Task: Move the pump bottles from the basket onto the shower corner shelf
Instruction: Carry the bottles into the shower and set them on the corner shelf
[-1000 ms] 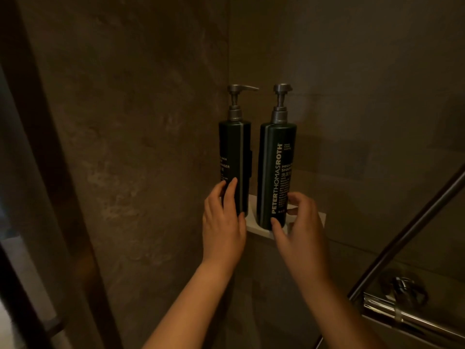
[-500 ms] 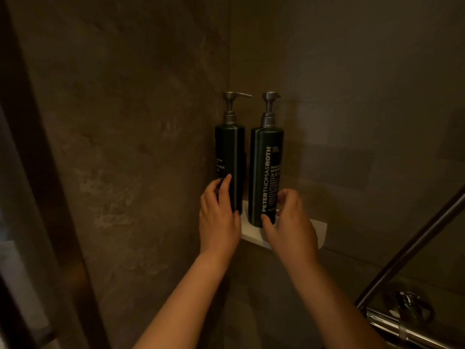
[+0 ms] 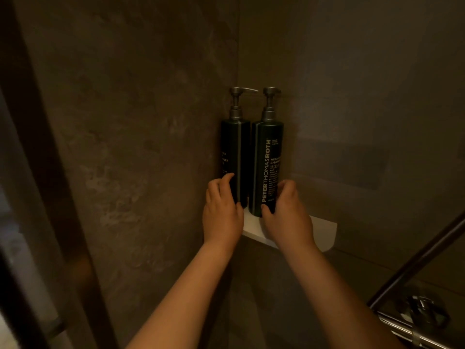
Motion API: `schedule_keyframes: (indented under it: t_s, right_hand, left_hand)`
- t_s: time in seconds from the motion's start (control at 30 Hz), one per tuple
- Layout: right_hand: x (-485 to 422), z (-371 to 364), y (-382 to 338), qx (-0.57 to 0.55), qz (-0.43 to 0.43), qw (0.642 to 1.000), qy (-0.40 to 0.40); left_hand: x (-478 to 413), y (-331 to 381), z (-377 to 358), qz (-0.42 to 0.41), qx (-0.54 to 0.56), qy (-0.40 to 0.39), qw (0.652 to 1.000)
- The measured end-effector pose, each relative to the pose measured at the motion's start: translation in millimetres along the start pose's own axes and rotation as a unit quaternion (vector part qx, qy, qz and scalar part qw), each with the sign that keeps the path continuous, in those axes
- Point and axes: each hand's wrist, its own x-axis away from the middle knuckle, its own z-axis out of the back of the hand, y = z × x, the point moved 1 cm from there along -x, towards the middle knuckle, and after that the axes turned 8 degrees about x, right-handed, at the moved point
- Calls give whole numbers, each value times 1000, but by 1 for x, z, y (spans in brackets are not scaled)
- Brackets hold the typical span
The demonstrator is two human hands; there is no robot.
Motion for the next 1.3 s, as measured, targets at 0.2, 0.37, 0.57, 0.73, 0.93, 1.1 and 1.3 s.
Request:
schedule_keyframes:
  t_s: [0.2,0.37,0.57,0.73,0.93,1.1,1.3]
  right_hand:
    - [-6,-6,0,3,-15,1000,-15]
    - [-9,-10,1,7,-30,999,-24]
    - [-10,-11,1,7,-30,999,-35]
    - [2,0,-3,2,11,1000,7]
    - [45,19,-11,36,103,994,25]
    - [84,34,-23,29,126,992,-7]
    - [129,44,-56,-13,140,989,-43]
  left_hand:
    - [-1,-1,0,9,8,-13,1000]
    - [-1,-1,1,13,12,-22,1000]
    - [1,2,6,26,3,-46,999]
    - [12,5,23,15,8,-61,998]
    - [27,11,63,-23,-65,-123,990]
    - [50,20,104,-53,-114,-156,980]
    - [80,25,165,-62,-127,-183,973]
